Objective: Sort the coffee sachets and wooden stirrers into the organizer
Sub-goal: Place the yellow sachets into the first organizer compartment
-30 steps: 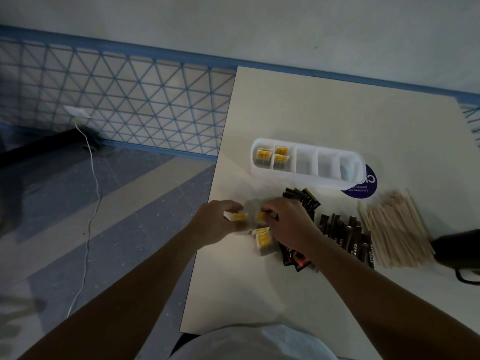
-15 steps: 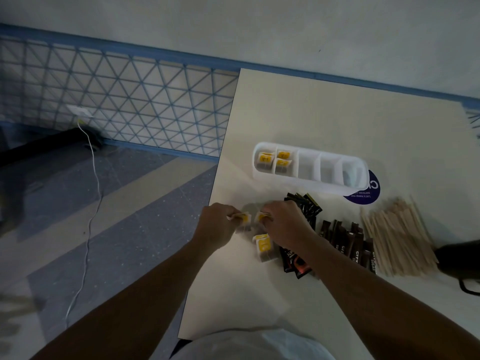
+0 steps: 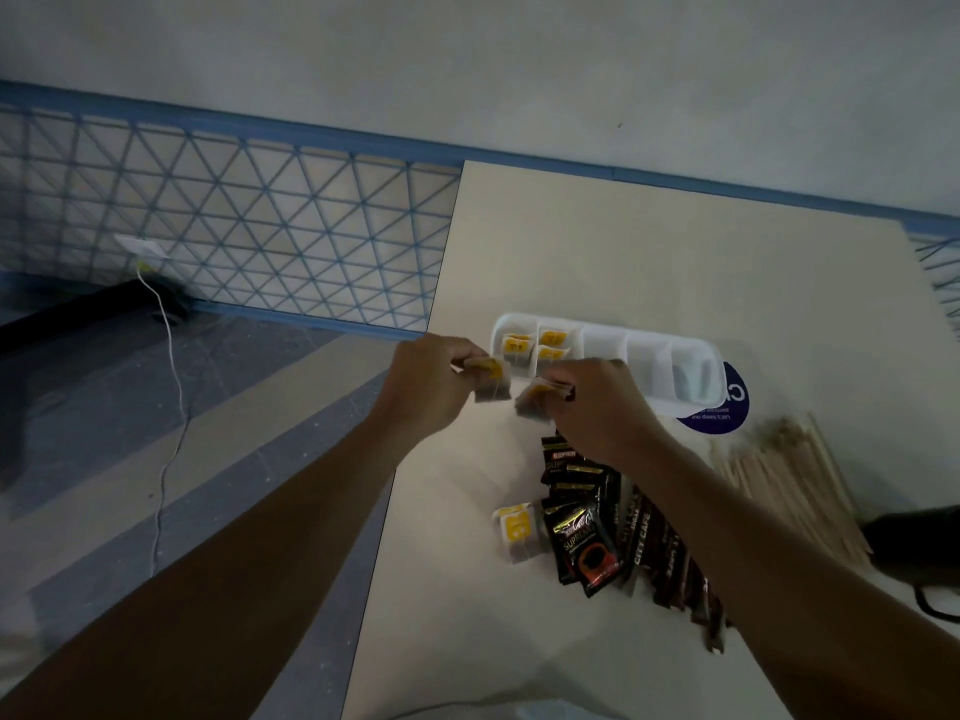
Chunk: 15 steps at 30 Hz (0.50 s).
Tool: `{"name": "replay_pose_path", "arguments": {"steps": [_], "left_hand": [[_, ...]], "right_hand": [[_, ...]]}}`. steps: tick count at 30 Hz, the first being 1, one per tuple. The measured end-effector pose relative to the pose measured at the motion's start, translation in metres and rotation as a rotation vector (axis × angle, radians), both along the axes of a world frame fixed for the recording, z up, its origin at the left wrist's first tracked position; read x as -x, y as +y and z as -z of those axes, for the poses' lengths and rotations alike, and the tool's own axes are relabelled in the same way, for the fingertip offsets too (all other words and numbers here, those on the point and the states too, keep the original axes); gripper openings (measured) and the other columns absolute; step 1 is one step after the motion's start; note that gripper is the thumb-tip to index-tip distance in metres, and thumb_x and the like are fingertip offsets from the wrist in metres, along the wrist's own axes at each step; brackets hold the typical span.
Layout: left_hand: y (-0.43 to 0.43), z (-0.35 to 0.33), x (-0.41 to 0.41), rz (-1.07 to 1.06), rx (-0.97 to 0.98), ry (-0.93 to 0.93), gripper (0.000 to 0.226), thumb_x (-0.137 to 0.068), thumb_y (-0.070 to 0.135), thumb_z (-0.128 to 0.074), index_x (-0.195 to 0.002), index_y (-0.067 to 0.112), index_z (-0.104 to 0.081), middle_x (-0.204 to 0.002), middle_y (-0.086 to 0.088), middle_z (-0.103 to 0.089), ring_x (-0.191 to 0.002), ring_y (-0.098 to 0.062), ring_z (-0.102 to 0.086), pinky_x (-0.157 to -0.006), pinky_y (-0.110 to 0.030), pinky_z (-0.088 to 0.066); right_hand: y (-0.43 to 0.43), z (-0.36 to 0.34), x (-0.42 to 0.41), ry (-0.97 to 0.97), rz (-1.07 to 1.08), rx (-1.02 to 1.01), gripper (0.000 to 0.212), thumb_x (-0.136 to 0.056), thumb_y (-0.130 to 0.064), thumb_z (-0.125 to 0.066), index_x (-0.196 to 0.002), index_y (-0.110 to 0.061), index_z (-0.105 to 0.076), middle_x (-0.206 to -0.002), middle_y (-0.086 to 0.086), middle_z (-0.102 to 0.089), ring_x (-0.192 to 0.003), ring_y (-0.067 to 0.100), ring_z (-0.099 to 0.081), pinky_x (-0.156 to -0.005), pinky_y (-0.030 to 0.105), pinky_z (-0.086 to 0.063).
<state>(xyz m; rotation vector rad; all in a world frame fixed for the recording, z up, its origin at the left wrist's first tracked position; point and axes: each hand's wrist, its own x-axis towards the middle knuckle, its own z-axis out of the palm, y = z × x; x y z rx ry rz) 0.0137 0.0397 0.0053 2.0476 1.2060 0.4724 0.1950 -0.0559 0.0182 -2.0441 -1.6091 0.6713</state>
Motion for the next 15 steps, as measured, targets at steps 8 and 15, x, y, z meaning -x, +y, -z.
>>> {"name": "replay_pose_path", "arguments": {"steps": [8,15], "left_hand": [[0.033,0.003,-0.038,0.039,-0.022,0.035,0.013,-0.083,0.02,-0.071,-0.093,0.022,-0.078,-0.089,0.004,-0.076,-0.084,-0.013,-0.067,-0.08,-0.028,-0.053],[0.036,0.019,-0.057,0.037,0.003,0.145,0.016,-0.083,0.019,-0.067,-0.092,0.028,-0.077,-0.086,0.0,-0.074,-0.081,-0.021,-0.068,-0.071,-0.039,-0.058]], "right_hand": [[0.027,-0.016,-0.034,-0.043,0.089,0.001,0.019,-0.081,-0.03,-0.073,-0.072,-0.014,-0.073,-0.059,0.007,-0.061,-0.058,0.026,-0.052,-0.048,0.027,-0.035],[0.048,0.014,-0.043,-0.08,0.075,0.095,0.01,-0.082,-0.02,-0.069,-0.079,-0.012,-0.073,-0.069,0.005,-0.067,-0.069,0.028,-0.06,-0.058,0.038,-0.051]]}}
